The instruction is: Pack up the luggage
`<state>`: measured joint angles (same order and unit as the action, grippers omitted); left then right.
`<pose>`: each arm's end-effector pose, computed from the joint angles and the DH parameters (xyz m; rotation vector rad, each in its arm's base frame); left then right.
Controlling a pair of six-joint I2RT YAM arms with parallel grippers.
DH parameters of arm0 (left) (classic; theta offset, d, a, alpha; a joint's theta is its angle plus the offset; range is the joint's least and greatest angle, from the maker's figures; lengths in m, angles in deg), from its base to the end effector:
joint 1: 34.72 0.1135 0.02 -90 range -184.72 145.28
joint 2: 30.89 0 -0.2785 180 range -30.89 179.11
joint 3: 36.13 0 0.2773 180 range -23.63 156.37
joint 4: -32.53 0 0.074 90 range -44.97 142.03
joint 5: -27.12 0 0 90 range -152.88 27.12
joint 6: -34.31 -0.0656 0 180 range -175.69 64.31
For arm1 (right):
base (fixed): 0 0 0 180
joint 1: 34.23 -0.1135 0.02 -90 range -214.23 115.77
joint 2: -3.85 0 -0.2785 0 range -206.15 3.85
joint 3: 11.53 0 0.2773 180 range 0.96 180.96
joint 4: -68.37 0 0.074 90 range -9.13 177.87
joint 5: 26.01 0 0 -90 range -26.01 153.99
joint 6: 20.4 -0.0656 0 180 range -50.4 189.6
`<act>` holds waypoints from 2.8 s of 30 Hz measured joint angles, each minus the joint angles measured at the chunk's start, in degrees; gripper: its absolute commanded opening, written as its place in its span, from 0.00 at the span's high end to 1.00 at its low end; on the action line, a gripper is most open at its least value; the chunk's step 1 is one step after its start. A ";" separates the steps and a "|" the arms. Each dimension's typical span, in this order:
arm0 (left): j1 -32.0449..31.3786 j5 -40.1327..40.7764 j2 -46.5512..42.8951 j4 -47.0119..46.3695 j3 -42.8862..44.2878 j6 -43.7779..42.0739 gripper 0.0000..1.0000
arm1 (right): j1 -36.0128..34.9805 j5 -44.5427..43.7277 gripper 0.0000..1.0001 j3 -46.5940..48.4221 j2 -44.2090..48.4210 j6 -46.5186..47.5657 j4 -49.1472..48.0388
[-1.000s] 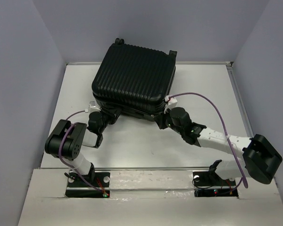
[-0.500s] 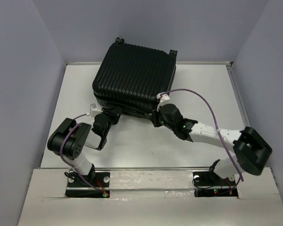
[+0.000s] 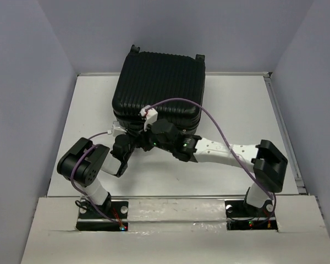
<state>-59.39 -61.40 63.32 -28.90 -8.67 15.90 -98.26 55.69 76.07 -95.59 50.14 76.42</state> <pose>0.2632 -0.1190 0.1235 -0.7450 1.6629 -1.2206 0.2133 0.4163 0.2841 -0.6654 1.8926 0.8275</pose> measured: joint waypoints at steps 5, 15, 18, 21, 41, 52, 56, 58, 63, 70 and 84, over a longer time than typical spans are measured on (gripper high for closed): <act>-0.24 0.04 -1.77 0.24 -1.70 -0.07 0.94 | 2.10 -5.20 0.83 -14.60 13.11 -2.38 0.42; -4.63 3.28 -11.04 6.34 -6.05 -1.77 0.94 | 13.62 -13.90 0.36 -31.82 27.91 -10.32 9.53; -7.91 6.03 -15.58 11.34 -6.16 -3.02 0.94 | 13.68 -15.10 0.36 -31.87 26.71 -11.08 11.85; -11.96 8.96 -21.42 15.80 -6.75 -3.93 0.94 | 13.73 -15.91 0.36 -31.89 26.12 -11.43 12.76; -24.24 20.44 -17.57 14.03 -6.56 -5.53 0.94 | 13.42 -22.88 0.69 -31.71 22.58 -6.08 15.47; -26.36 20.11 -8.79 3.39 -6.21 -3.80 0.94 | 13.86 -25.51 0.63 -32.33 25.03 -8.44 15.63; -26.36 19.93 -8.22 2.62 -6.21 -3.56 0.94 | 13.84 -27.89 0.77 -31.74 24.20 -7.89 16.72; -26.36 19.85 -8.22 2.60 -6.21 -3.56 0.94 | 13.84 -29.31 0.88 -31.21 23.58 -7.43 17.75; -26.36 19.71 -8.22 2.58 -6.16 -3.69 0.94 | 13.73 -31.12 0.93 -30.53 22.95 -6.62 19.45; -25.90 19.34 -1.81 0.24 -1.53 -5.60 0.94 | 11.41 -29.20 0.93 -21.55 14.88 -2.23 23.74; -22.25 20.31 3.82 -6.19 -0.13 -4.90 0.94 | 10.45 -20.70 0.93 -24.68 20.87 -3.54 19.50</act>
<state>-81.64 -41.10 67.15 -35.09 -8.80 11.01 -87.81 34.99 51.40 -74.72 46.60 95.91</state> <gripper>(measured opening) 0.353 0.082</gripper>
